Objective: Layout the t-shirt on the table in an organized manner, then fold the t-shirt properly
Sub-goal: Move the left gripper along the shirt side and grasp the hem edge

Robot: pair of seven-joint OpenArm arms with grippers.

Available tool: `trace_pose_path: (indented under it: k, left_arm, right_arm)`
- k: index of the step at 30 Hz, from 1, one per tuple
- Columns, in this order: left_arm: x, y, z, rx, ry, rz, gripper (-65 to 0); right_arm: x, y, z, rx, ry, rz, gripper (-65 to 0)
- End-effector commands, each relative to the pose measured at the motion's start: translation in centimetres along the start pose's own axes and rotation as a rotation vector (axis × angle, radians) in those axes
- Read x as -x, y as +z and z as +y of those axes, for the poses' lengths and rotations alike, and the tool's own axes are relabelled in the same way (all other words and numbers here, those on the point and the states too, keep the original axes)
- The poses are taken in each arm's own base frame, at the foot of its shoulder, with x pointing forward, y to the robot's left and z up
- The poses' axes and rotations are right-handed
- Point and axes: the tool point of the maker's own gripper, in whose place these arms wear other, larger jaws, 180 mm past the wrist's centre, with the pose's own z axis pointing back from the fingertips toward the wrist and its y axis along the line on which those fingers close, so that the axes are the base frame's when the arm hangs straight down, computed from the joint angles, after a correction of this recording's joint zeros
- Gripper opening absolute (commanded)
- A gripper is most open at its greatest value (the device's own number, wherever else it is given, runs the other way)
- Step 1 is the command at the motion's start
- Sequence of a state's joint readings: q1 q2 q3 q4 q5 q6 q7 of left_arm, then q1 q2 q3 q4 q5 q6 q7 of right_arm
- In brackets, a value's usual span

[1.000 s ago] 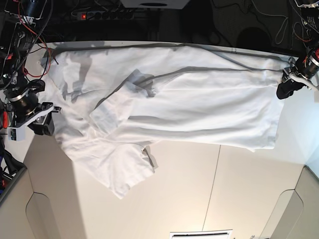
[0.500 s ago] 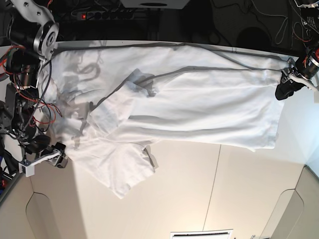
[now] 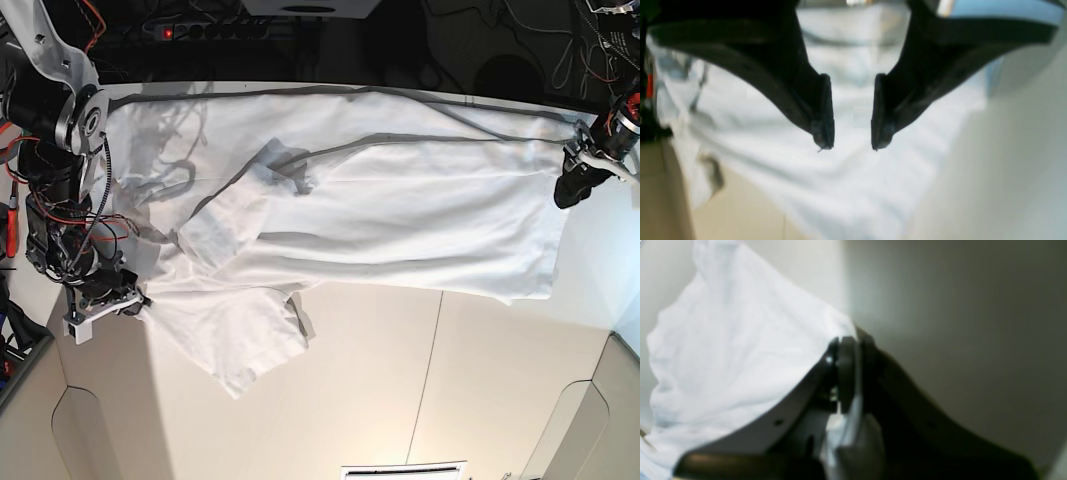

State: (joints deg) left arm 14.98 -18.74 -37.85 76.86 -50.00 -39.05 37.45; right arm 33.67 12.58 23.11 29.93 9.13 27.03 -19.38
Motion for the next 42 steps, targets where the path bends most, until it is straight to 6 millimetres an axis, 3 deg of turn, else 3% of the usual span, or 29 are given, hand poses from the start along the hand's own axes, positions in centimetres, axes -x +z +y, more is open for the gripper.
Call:
trace_pose_path:
  k: [1, 6, 9, 12, 18, 22, 26, 42]
  left_arm:
    - [-3.1, -0.1, -0.4, 0.012, -0.057, -0.09, -42.4]
    - [-8.2, -1.8, -0.4, -0.066, -0.244, -0.228, -42.4]
    - [-10.8, -2.6, 0.9, -0.16, -0.247, -0.264, -42.4]
    - [-11.9, -3.8, 2.6, -0.219, -0.21, -0.256, -42.4]
    - [-9.0, -8.2, 6.0, -0.259, -0.037, -0.123, -42.4]
    - [-6.7, -10.3, 6.6, -0.242, 0.174, -0.11, -42.4]
    - [-6.4, -11.3, 6.0, -0.209, 0.279, -0.133, -42.4]
    - [-5.7, -12.7, 3.1, -0.106, 0.279, -0.133, -42.4]
  right_arm:
    - [-3.4, 0.5, 0.2, -0.008, 0.017, -0.079, -65.0]
    - [-3.7, 0.5, 0.3, -0.008, 0.02, -0.084, -65.0]
    - [-3.6, 0.5, 0.3, -0.009, 0.02, -0.082, -65.0]
    - [-3.6, 0.5, 0.8, -0.037, 0.033, -0.083, -65.0]
    - [-3.7, 0.5, 1.0, -0.052, 0.025, -0.09, -65.0]
    - [-3.7, 0.5, 1.1, -0.052, 0.025, -0.089, -65.0]
    - [-3.7, 0.5, 1.0, -0.052, 0.025, -0.089, -65.0]
    - [-3.9, 0.6, 1.2, -0.062, 0.004, -0.101, -65.0]
